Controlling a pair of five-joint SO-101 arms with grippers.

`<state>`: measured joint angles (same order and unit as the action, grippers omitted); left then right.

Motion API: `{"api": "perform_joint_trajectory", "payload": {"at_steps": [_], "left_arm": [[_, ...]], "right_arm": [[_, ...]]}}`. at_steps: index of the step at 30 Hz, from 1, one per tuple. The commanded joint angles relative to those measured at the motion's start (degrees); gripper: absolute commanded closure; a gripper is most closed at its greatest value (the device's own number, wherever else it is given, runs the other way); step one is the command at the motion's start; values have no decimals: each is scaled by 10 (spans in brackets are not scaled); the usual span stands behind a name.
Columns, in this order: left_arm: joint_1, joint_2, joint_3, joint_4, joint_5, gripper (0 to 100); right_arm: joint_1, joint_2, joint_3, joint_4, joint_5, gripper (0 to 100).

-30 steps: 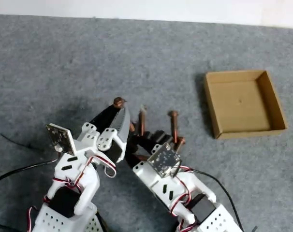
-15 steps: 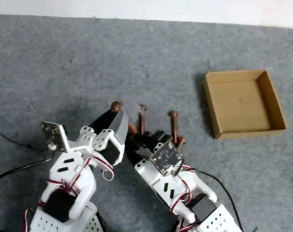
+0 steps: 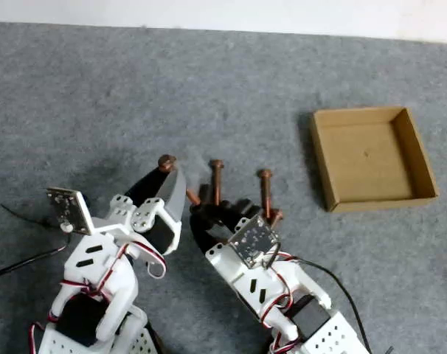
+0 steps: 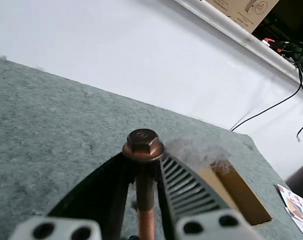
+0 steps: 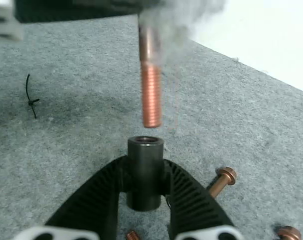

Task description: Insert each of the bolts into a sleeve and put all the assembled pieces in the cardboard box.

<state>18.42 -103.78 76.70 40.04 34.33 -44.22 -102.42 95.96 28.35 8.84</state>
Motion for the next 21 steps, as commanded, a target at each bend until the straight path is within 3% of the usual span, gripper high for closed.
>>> {"api": "perform_joint_trajectory", "payload": {"at_steps": [1, 16, 21], "left_arm": [[-2, -11, 3, 0, 4, 995], [0, -11, 7, 78, 4, 995], [57, -10, 7, 120, 2, 995]], "right_arm": [[13, -7, 73, -12, -4, 994], [13, -8, 73, -12, -4, 994], [13, -8, 73, -12, -4, 994]]}}
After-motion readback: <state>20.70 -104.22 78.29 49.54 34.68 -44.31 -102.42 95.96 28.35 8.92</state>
